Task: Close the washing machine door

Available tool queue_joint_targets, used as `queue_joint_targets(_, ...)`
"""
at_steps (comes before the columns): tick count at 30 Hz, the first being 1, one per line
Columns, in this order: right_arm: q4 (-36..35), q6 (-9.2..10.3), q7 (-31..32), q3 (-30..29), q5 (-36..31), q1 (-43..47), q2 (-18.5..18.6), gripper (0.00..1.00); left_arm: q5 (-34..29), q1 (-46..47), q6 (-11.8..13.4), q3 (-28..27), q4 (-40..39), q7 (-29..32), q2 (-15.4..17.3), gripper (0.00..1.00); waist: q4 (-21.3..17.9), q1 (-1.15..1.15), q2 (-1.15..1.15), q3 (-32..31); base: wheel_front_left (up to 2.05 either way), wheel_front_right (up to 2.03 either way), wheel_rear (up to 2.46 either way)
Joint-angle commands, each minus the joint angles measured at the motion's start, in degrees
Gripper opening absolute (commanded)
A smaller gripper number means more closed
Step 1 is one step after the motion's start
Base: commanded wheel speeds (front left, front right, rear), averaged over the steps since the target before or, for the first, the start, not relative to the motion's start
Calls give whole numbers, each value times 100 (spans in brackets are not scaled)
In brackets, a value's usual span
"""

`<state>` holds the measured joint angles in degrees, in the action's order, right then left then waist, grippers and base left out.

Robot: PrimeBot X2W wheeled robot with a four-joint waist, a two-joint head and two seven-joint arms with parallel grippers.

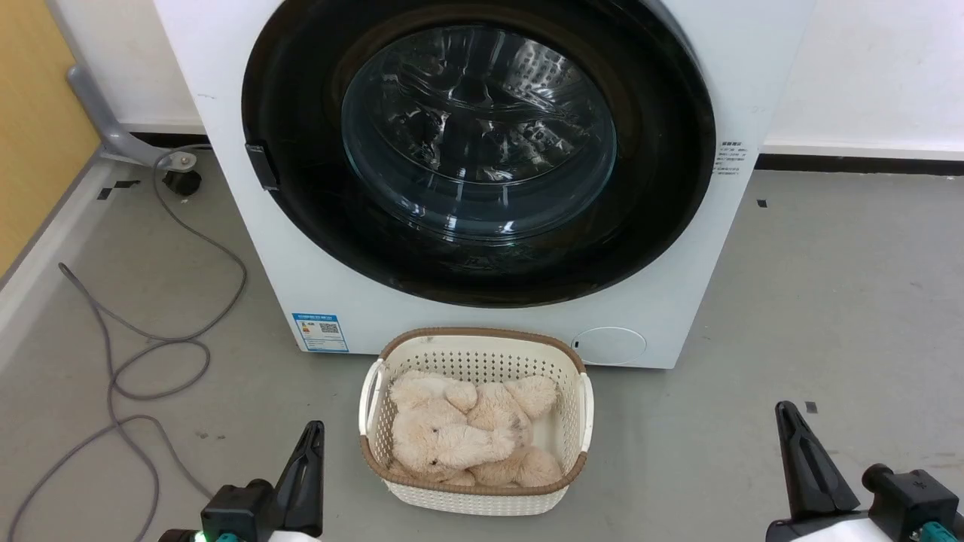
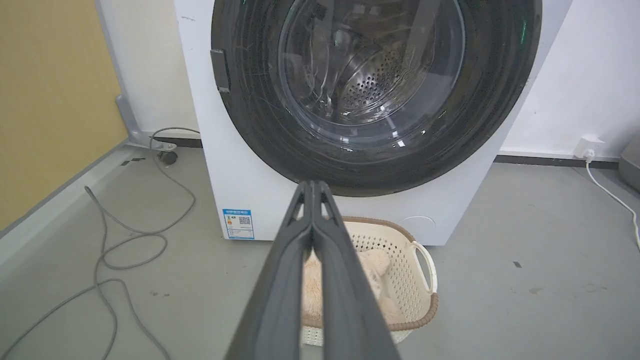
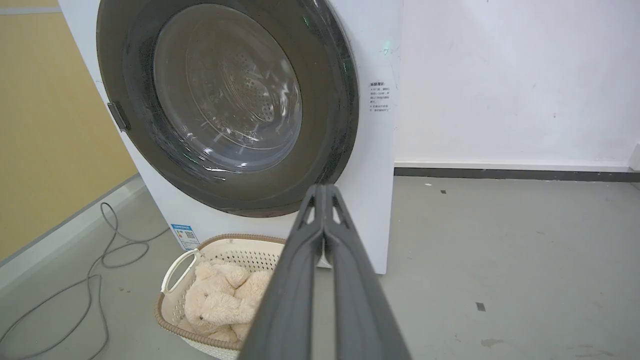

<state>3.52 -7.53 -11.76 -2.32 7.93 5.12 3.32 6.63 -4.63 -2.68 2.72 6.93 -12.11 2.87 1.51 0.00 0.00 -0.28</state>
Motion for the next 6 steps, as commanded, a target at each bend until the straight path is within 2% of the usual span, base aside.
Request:
queue_joint_targets(1, -37, 1, 20, 15, -67, -75, -9, 0, -55, 77, 25, -22, -35, 35, 0, 0, -1, 0, 0, 0, 0, 0, 0)
queue_joint_targets(6, -53, 1, 77, 26, -103, -96, -10, 0, -85, 97, 37, -34, -67, 93, 0, 0, -9, 0, 0, 2, 0, 0, 0)
